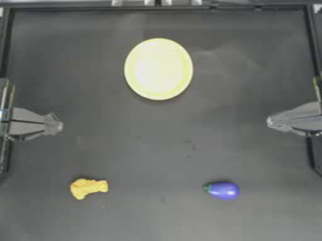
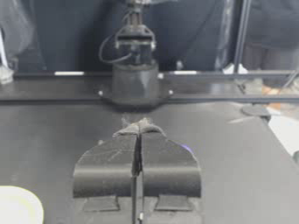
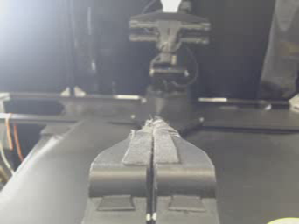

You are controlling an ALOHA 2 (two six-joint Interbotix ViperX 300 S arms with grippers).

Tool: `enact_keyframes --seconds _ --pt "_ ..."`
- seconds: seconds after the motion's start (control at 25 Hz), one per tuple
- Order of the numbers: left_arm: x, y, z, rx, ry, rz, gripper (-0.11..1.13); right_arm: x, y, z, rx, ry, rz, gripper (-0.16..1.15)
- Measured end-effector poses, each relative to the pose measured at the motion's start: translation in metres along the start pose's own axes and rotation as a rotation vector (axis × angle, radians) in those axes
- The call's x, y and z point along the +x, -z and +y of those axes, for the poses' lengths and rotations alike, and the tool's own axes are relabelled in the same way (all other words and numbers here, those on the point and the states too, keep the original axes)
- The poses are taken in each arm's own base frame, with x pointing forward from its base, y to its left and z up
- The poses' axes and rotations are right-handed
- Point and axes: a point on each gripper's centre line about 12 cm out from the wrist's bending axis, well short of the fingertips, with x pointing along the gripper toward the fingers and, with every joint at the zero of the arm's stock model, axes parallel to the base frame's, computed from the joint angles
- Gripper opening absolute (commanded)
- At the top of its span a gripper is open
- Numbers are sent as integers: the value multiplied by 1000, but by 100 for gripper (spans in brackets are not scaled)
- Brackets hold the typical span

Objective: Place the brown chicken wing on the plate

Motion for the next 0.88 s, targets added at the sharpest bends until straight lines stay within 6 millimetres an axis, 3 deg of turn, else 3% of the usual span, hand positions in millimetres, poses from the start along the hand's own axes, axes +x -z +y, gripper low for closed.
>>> enact_keyframes --seconds 0.08,0.36,0.44,0.52,0.64,0.68,0.76,0.88 --pt "0 0 0 6 0 0 1 -1 3 0 -1 -2 6 -2" --pt "-1 -1 0 20 1 0 14 -2 5 0 -12 -2 8 13" --pt "-1 -1 0 18 -1 3 30 -2 5 1 -21 -6 8 22" --pt "-1 0 0 20 -1 14 56 -2 4 1 -38 -9 6 40" --pt "0 0 0 18 -1 44 102 -2 4 2 -63 -18 6 79" --pt "0 0 0 18 -1 54 110 -2 4 2 -71 -19 6 91" --pt "1 -1 0 18 0 72 104 -2 4 3 -76 -22 6 108" --pt "2 -2 0 18 0 115 100 -2 4 2 -75 -21 6 100"
